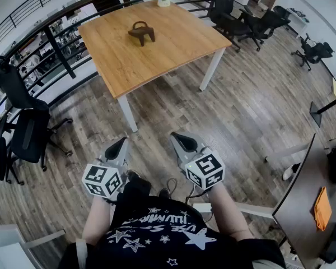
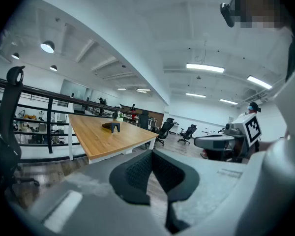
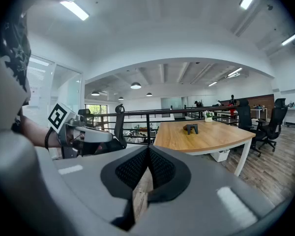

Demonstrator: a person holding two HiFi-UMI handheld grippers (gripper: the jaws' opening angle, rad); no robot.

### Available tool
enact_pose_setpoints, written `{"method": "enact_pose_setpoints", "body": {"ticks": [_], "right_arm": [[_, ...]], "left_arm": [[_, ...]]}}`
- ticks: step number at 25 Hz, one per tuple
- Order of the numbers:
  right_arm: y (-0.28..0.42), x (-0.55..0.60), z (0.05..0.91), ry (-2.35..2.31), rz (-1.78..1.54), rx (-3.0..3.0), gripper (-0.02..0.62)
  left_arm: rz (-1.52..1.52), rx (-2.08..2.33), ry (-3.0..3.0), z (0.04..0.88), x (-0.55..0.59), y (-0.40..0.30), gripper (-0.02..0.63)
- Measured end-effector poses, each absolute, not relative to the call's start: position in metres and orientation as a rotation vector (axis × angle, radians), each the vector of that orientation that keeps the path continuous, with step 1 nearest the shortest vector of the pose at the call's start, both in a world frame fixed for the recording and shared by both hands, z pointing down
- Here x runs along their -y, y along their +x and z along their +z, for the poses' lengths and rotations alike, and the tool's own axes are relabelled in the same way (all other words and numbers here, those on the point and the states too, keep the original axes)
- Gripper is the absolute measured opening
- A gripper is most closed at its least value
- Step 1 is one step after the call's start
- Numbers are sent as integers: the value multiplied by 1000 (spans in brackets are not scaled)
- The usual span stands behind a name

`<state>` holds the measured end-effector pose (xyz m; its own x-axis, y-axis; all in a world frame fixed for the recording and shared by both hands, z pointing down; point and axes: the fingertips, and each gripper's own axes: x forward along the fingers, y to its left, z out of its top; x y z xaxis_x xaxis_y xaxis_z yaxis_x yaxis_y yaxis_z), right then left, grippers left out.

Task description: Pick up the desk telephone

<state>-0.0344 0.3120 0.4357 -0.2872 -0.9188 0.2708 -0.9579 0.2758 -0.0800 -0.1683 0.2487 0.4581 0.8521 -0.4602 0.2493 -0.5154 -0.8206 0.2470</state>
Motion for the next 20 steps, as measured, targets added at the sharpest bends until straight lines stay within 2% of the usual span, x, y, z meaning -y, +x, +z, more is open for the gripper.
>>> {"method": "enact_pose_setpoints", "body": {"ticks": [20], "right_arm": [[-12, -305, 436, 1917, 355, 2343, 2]], "left_arm": [[284, 824, 2628, 473, -249, -183, 2]]}}
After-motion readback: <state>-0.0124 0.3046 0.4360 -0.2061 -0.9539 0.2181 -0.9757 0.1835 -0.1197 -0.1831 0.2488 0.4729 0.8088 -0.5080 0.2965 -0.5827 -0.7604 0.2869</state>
